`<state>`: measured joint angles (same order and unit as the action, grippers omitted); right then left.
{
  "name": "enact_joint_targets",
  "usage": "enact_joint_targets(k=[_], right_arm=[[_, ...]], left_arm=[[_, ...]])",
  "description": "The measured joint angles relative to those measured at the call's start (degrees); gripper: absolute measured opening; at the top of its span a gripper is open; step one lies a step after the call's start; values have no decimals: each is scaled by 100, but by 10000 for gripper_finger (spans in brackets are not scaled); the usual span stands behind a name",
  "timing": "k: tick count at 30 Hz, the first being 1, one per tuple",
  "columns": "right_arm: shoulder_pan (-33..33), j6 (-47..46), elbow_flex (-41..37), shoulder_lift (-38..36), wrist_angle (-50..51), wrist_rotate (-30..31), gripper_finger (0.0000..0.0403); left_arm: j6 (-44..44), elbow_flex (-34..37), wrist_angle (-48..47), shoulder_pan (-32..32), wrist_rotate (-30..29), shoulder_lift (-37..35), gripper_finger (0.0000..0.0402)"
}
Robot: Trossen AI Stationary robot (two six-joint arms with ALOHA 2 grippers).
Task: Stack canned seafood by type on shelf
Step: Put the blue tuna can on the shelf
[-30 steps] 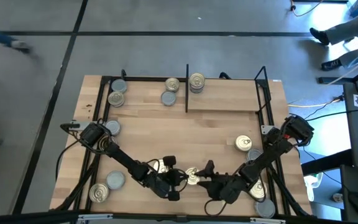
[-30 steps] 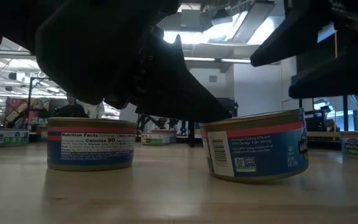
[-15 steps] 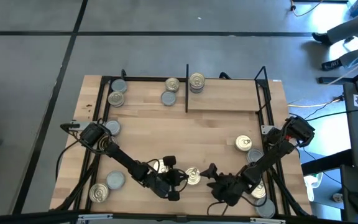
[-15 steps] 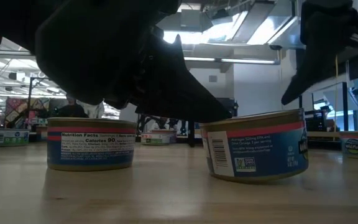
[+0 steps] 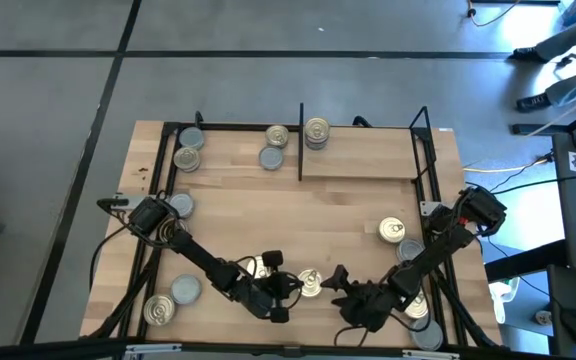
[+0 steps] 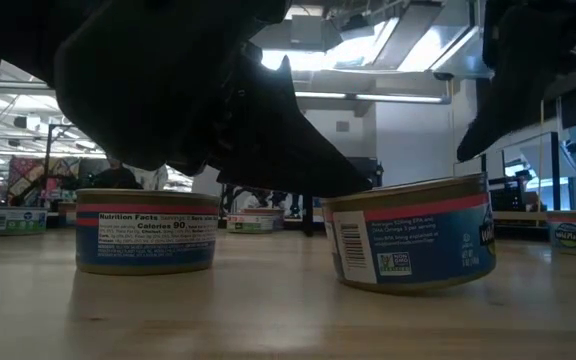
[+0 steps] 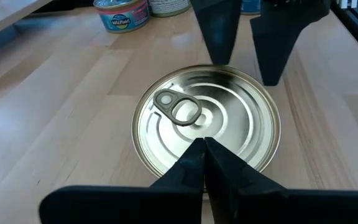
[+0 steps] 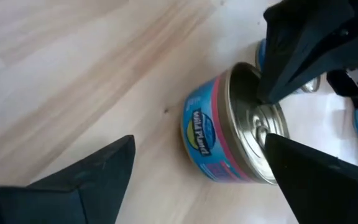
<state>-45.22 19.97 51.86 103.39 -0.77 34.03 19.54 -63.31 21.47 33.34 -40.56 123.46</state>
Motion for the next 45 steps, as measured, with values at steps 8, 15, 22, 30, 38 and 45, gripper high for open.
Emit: enact_joint_targets(k=[8, 15, 22, 30, 38, 45], right_arm=[[202, 606, 0, 0, -176, 251, 357], [292, 1095, 0, 270, -238, 131, 357], [318, 1601, 11, 532, -468, 574, 357], [562, 1936, 7, 557, -726, 417, 357], [674, 2111, -17, 560, -1019, 213, 357], [677, 2117, -17, 566, -1104, 35, 319]], left_arm=[[1, 0, 4, 0, -10, 2, 8], [0, 3, 12, 0, -24, 2, 8], [-1, 4, 38, 0, -24, 7, 8], [-103, 15, 136, 0, -22, 13, 8], [-100, 20, 135, 0, -35, 13, 8], [-100, 22, 140, 0, -39, 13, 8]])
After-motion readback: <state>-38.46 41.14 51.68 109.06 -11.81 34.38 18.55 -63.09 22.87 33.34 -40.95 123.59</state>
